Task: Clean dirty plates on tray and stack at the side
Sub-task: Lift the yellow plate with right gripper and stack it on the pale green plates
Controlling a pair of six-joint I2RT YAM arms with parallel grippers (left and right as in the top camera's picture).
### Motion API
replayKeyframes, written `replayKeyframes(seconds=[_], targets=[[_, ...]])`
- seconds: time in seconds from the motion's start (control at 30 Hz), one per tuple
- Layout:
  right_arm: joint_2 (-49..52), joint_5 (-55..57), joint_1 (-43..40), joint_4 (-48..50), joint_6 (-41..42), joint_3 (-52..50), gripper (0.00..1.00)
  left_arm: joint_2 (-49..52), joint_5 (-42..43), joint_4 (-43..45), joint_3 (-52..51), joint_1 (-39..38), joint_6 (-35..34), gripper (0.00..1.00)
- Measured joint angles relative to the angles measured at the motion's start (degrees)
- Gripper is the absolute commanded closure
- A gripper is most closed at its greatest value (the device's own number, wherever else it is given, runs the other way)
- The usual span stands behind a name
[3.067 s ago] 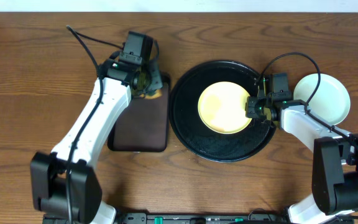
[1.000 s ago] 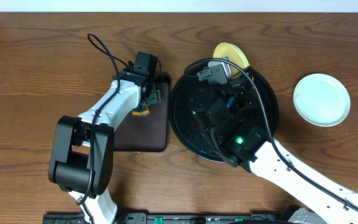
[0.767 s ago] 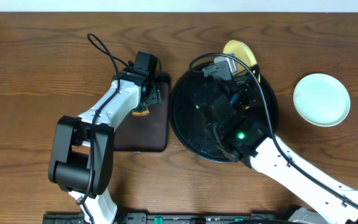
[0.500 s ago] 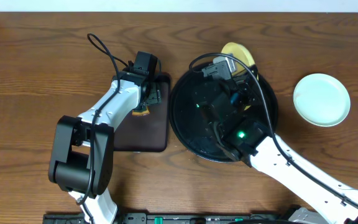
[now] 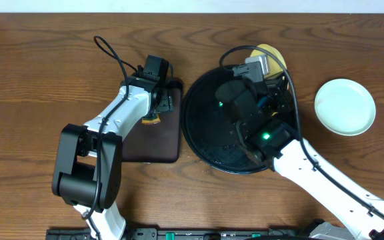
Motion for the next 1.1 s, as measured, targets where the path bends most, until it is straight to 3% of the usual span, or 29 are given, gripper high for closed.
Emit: replayKeyframes(seconds=[0.2, 0.3, 0.47, 0.6, 0.83, 0.93, 1.1], targets=[[0.0, -10.1, -4.13, -5.51, 6.34, 0.0, 0.99, 0.0, -0.02, 0.0, 0.0, 0.0, 0.0, 0.17], [0.07, -23.91, -12.0, -5.97, 9.09, 0.0, 0.99, 0.0, -0.02, 0.0, 0.0, 0.0, 0.0, 0.17], [0.28, -51.74, -30.99, -4.98, 13.68, 0.0, 0.99, 0.0, -0.02, 0.0, 0.0, 0.0, -0.02, 0.17], [0.33, -66.23, -47.87, -4.24, 18.69, 0.0, 0.99, 0.0, -0.02, 0.0, 0.0, 0.0, 0.0, 0.17], [0.68, -73.16, -72.0, -3.87, 24.26, 0.0, 0.99, 0.0, -0.02, 0.0, 0.0, 0.0, 0.0, 0.17], [2.82, -74.27, -77.77, -3.76, 25.07, 0.0, 0.99, 0.0, -0.02, 0.0, 0.0, 0.0, 0.0, 0.17], [8.61, -74.77, -79.84, -4.28, 25.53, 0.0, 0.99, 0.0, -0.02, 0.0, 0.0, 0.0, 0.0, 0.17]])
